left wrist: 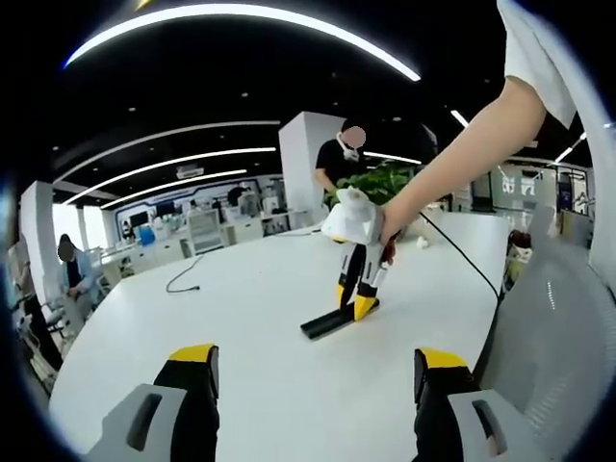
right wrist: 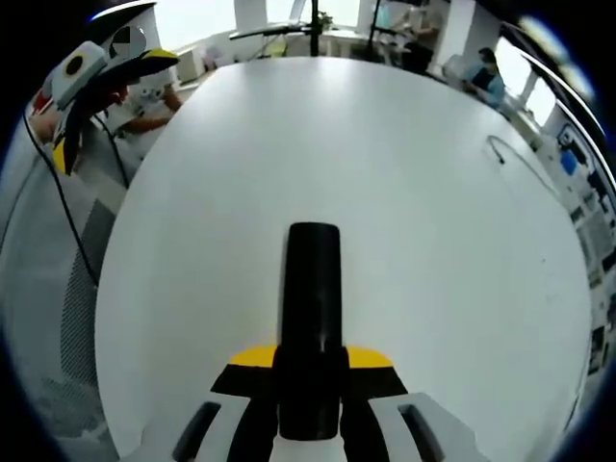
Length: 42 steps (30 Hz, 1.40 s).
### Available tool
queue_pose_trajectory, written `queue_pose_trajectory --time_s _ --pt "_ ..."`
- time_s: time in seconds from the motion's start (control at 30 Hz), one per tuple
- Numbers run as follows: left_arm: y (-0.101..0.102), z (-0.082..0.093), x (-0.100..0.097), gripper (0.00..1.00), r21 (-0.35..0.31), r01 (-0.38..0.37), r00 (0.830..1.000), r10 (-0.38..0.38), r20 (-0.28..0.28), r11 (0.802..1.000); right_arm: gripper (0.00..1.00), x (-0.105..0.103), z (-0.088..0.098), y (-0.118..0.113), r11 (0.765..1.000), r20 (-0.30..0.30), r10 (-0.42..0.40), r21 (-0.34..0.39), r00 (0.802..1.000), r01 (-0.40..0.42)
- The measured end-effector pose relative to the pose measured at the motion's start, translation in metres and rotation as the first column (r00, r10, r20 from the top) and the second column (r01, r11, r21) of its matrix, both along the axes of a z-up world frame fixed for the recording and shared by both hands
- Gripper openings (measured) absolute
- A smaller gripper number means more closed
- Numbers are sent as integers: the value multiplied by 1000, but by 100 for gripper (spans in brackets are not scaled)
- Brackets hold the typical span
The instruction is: Press the specified remote control buttons in sequence, fully releasing each button before pressing the next.
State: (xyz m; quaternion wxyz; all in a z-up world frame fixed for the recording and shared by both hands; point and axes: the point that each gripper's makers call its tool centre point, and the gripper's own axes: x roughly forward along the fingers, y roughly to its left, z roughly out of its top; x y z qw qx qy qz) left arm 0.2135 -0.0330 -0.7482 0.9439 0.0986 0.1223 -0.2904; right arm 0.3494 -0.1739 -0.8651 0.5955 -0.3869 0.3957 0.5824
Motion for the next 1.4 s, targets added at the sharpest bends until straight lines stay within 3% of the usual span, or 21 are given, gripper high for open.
queue_pose_trajectory --time_s 0.27,0.77,1.4 --pt "0 -4 -1 86 24 3 1000 -3 -12 1000 21 7 1 -1 1000 2 -29 9 1000 29" --pt "4 -5 0 87 1 -22 999 22 -26 1000 21 16 1 -2 997 1 -70 13 998 70" --pt "-1 -7 -2 87 14 13 999 -13 -31 1000 21 35 0 -7 998 -1 -50 -41 999 50"
